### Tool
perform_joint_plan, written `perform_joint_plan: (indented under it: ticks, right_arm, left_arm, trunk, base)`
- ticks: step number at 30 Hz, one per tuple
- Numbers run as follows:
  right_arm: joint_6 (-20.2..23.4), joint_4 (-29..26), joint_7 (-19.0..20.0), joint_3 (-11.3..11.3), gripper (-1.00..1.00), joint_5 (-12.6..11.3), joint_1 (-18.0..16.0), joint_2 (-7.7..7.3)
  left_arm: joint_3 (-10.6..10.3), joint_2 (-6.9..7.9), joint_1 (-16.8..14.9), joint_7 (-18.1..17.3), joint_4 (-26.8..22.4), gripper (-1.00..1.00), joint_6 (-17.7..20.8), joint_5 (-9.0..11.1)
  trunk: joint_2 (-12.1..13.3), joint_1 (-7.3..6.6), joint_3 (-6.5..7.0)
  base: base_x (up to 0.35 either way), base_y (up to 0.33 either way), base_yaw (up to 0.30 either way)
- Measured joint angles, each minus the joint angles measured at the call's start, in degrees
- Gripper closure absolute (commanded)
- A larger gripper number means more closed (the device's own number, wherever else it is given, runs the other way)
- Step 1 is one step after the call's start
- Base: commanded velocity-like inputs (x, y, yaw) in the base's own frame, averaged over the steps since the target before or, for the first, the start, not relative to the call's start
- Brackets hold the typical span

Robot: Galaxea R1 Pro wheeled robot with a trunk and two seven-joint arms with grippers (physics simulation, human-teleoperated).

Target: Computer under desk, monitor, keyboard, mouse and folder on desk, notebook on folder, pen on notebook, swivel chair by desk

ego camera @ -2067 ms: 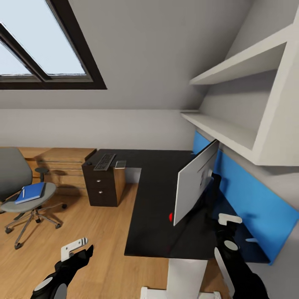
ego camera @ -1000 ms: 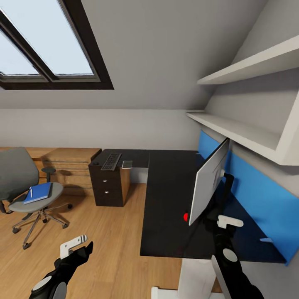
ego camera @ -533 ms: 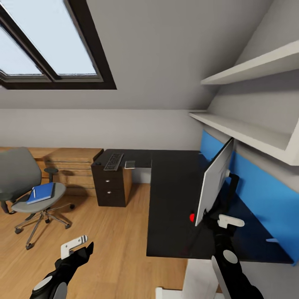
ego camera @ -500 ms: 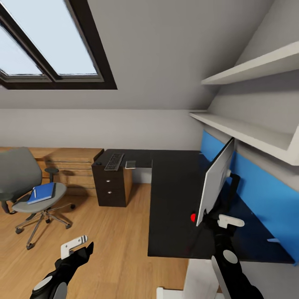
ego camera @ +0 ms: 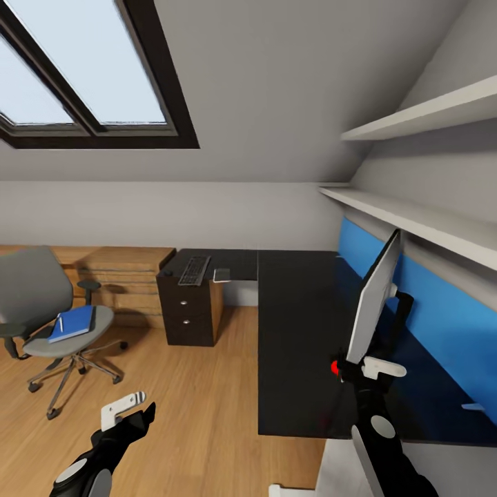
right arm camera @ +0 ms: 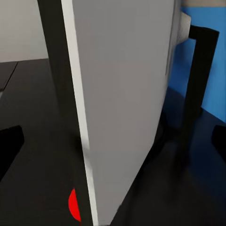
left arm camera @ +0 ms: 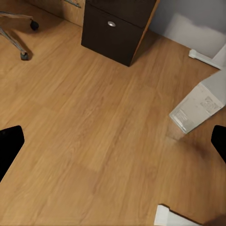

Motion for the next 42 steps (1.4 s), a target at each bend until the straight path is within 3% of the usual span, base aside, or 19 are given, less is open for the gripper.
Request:
perform_joint_plan:
  ticks: [14,30,42]
  right_arm:
    - [0.00,0.01,-0.17,0.00,-1.00,0.01,0.00,0.00]
    - [0.08,0.99,-7.94,0.10,-1.00,-0.10,0.00,0.00]
    - [0.08,1.49,-8.77,-0.05,-1.00,-0.07,0.00,0.00]
  left_arm:
    - [0.00,0.00,0.00,-0.04,0.09,-1.00,0.00,0.08]
    - [0.00,0.00,0.00,-0.02,0.30,-1.00,0.00,0.09]
    - [0.00,0.01,0.00,0.01,0.58,-1.00,-0.02,0.08]
  trunk:
    - [0.00,0.02,0.00]
    - [0.00,0.01,0.00]
    - [0.01,0.05,0.00]
  base:
    - [0.091,0.000,0.000]
    - [0.086,-0.011,0.000]
    - [-0.092,-0.103,0.000]
